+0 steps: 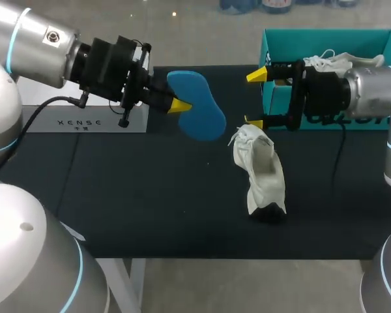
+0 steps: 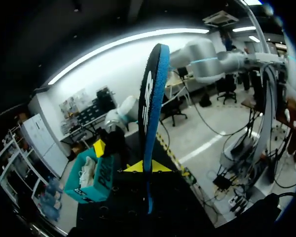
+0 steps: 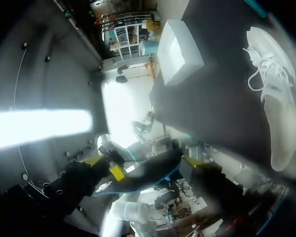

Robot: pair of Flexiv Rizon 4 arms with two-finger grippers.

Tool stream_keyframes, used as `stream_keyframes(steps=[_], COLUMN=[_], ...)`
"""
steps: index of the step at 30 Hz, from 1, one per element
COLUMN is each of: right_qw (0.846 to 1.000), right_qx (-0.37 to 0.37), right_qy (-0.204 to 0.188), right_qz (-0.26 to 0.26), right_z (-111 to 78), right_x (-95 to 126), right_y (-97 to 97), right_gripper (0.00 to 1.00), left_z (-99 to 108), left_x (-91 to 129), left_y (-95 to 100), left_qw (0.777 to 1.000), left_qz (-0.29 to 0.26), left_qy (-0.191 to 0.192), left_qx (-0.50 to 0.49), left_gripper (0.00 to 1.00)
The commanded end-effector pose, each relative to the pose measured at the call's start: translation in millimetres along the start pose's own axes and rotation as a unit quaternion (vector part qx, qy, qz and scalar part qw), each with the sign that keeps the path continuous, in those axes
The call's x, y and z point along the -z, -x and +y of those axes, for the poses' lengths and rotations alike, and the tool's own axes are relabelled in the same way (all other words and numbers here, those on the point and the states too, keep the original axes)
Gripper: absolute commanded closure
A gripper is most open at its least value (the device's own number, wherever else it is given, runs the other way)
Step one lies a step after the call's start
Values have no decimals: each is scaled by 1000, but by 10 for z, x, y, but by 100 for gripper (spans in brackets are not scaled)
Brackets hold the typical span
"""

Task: Take the shoe out of the shoebox, open the shoe tongue, remove and reinsert the insole, then place the shoe into the shoebox

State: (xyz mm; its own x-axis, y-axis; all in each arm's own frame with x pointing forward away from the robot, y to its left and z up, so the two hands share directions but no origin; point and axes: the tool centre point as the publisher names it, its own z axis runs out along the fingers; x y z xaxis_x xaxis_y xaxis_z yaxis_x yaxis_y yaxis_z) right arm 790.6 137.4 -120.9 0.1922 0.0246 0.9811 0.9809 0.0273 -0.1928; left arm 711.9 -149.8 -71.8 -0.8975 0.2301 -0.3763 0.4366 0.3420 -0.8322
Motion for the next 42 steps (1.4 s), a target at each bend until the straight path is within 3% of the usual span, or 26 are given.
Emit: stream_keyframes(steps=[1, 9, 21, 25, 35, 42], right_qw=[1000, 1000, 1000, 1000, 1000, 1000], right_qx=[0, 0, 0, 0, 0, 0], right_qy=[1, 1, 1, 1, 1, 1], right_qz=[0, 0, 0, 0, 0, 0], right_z=[-4, -4, -4, -4, -4, -4], right_x=[-10, -10, -10, -10, -10, -10], right_y=[4, 4, 4, 4, 4, 4], right_gripper=[0, 0, 0, 0, 0, 0], left_z=[-43, -179, -31, 28, 147, 238], left_x=[4, 30, -38, -126, -352, -561], left_y=[-203, -224, -175, -119, 163, 388], left_qw=[990, 968, 954, 952, 942, 938], left_qz=[-82, -75, -56, -51, -86, -80], left_qy=[34, 52, 4, 7, 21, 41], left_qx=[-108, -233, -293, -303, -323, -336], left_gripper=[100, 100, 100, 100, 100, 100])
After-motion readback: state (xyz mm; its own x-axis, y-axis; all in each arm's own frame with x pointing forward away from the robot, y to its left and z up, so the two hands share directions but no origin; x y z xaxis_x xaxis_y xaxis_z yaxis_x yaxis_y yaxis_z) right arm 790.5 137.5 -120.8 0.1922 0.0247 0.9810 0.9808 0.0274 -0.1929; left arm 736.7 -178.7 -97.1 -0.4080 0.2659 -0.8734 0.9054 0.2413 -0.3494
